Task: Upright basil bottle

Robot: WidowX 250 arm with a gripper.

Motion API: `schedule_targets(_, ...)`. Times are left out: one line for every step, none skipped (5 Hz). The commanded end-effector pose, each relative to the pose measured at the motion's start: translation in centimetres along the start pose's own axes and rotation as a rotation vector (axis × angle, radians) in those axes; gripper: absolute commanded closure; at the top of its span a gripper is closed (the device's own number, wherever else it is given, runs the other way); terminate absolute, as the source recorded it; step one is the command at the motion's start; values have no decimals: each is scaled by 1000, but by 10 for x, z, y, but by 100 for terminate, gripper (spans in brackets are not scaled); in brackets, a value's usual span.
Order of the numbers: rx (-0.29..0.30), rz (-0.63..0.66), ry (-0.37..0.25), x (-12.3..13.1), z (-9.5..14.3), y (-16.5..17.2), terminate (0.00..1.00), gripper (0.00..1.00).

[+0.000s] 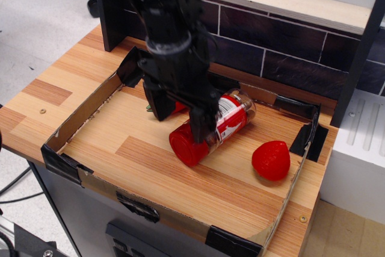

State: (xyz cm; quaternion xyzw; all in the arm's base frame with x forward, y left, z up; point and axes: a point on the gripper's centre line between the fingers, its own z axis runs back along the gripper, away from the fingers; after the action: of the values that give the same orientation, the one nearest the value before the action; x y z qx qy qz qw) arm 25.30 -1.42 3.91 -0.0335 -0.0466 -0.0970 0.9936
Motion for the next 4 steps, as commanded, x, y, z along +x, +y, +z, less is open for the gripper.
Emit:
schedule_targets(90, -36, -17, -12, 0, 4, 0, 0)
schedule_targets(87, -29, -8, -14, -5, 2, 0, 0)
schedule_targets(83, 11, -43, -7, -14, 1, 0, 0)
schedule_targets(80, 12, -65, -4, -12, 4, 0, 0)
